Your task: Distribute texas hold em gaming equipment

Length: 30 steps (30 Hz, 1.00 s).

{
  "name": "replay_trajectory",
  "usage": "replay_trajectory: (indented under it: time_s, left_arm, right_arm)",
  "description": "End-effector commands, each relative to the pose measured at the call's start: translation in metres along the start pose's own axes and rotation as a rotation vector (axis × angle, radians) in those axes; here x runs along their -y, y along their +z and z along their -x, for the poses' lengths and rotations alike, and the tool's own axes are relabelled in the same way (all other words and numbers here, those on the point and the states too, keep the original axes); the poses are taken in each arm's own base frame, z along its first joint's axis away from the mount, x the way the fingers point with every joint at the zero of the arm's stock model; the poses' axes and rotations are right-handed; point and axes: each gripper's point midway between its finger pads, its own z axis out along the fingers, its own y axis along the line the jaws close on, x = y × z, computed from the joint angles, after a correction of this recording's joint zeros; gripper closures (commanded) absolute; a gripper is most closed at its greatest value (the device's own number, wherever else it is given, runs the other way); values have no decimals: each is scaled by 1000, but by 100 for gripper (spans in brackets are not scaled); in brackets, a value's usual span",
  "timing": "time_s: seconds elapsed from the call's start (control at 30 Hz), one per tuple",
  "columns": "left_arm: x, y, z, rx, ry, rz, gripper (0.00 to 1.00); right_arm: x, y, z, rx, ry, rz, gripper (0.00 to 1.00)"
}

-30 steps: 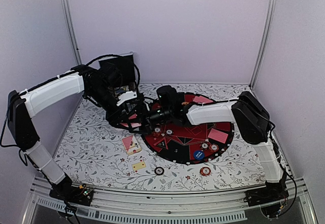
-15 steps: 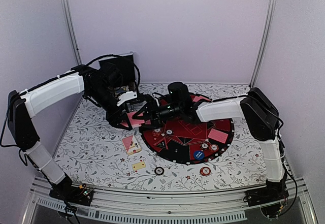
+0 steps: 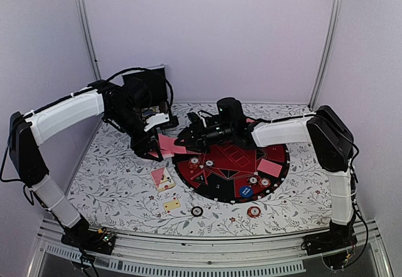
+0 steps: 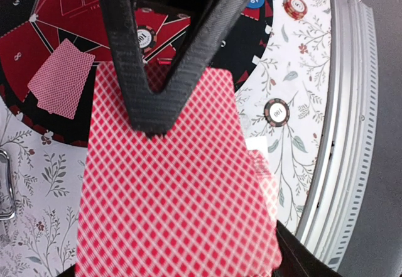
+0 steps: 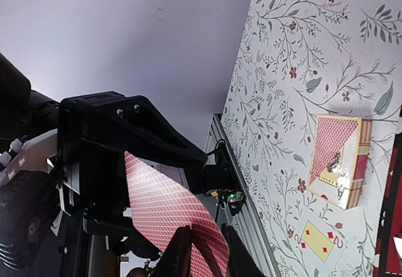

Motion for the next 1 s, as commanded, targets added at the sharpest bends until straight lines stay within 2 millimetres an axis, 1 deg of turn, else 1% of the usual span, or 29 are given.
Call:
replay_trajectory:
  time_s: [0.0,0.1,0.2,0.27,0.3,0.33,0.43,0.47,0.5,0.53,0.57,0.67,0.7,0.73,0.77,0.8,0.9,0.97]
  left_arm:
    - [9,-6,8,40,21,-13,100]
    - [8,-5,7,37,21,-11,100]
    - [9,-5,7,37,21,-11,100]
    - [8,-5,7,37,21,-10,100]
    - [8,-5,7,37,22,-10,100]
    - [8,-5,7,37,22,-9,100]
    - [9,-6,7,39,22,-10,100]
    - [9,-5,7,39,22,-11,100]
    - [9,-6,7,40,22,-11,100]
    - [9,-5,7,39,22,-11,100]
    - [9,-5,7,39,22,-13,100]
    - [10,-5,7,39,22,-16,100]
    - [9,-6,7,41,22,-14,100]
    - [9,-5,7,39,21,-14,100]
    - [9,-5,7,39,22,-13,100]
    - [9,-5,7,39,22,-14,100]
    - [9,-5,7,36,21,-13,100]
    - [9,-5,6,35,20,-13,100]
  right_arm:
    - [-11,-15,3,33,-5,-14,86]
    - [-14,-22,4,42,-2,-15,91]
    - [-18,-31,4,59,-3,-16,93]
    - [-23,-40,5,75,-7,-15,94]
    - [-21,-45,6,82,-1,-20,95]
    - [-23,-51,6,93,-4,-21,95]
    - [-14,-71,5,124,17,-42,97]
    - [-14,-81,6,143,20,-47,98]
    - [-11,-88,4,153,28,-55,99]
    - [0,-98,2,169,47,-72,99]
    - [1,-107,0,183,50,-77,100]
    - [19,-134,-6,226,87,-111,100]
    - [21,-145,-7,247,91,-117,100]
    - [26,-155,-10,266,104,-130,100]
    - [36,-165,-12,287,119,-151,100]
    - [39,-178,-15,313,123,-163,100]
    - [66,-212,-23,385,181,-240,100]
    - [78,-236,-30,434,193,-283,100]
